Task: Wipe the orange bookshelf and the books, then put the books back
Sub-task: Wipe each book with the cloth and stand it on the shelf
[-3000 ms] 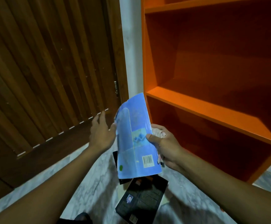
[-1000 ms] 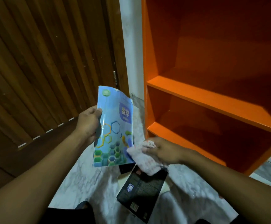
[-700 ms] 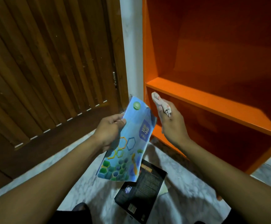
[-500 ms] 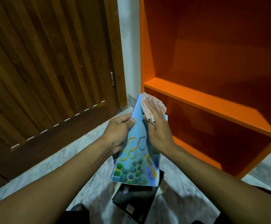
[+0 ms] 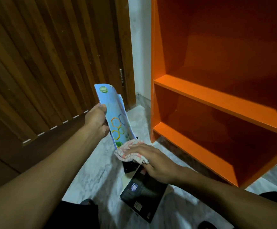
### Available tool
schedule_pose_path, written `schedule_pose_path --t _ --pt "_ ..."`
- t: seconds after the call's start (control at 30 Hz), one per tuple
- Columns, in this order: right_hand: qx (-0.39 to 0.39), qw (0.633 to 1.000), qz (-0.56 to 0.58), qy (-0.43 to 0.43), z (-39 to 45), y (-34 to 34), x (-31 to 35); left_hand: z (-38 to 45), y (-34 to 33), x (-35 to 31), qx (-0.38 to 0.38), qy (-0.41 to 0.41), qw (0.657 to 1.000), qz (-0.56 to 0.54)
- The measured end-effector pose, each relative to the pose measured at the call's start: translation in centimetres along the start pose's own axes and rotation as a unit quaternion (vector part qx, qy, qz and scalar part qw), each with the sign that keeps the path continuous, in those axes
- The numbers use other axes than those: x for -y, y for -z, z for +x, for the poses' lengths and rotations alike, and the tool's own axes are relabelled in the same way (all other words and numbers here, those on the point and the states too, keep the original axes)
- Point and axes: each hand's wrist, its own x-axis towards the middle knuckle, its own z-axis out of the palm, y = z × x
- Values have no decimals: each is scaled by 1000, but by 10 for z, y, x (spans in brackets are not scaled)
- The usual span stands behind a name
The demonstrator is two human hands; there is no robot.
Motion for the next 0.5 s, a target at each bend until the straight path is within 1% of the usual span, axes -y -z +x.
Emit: schedule_pose_path --t 0.13,0.2,0.27,0.33,0.4,0.43,0.5 --pt "88 994 2 -68 -1 2 -2 5 12 0 -36 -19 999 2" --pt "129 986 -19 -104 -1 1 -7 7 16 -1 -40 -26 999 13" --pt "137 976 -8 -171 0 2 -14 7 18 -3 -29 -36 998 34" --pt "86 962 51 -255 3 8 -22 2 16 -5 -2 -64 996 68" --pt "6 938 98 -333 7 19 -31 -7 13 -7 42 -104 989 100" --pt "-33 921 131 -365 9 25 -33 -12 12 -9 71 -121 983 119" --pt "-98 891 194 -398 14 37 -40 -20 10 -11 127 -141 970 152"
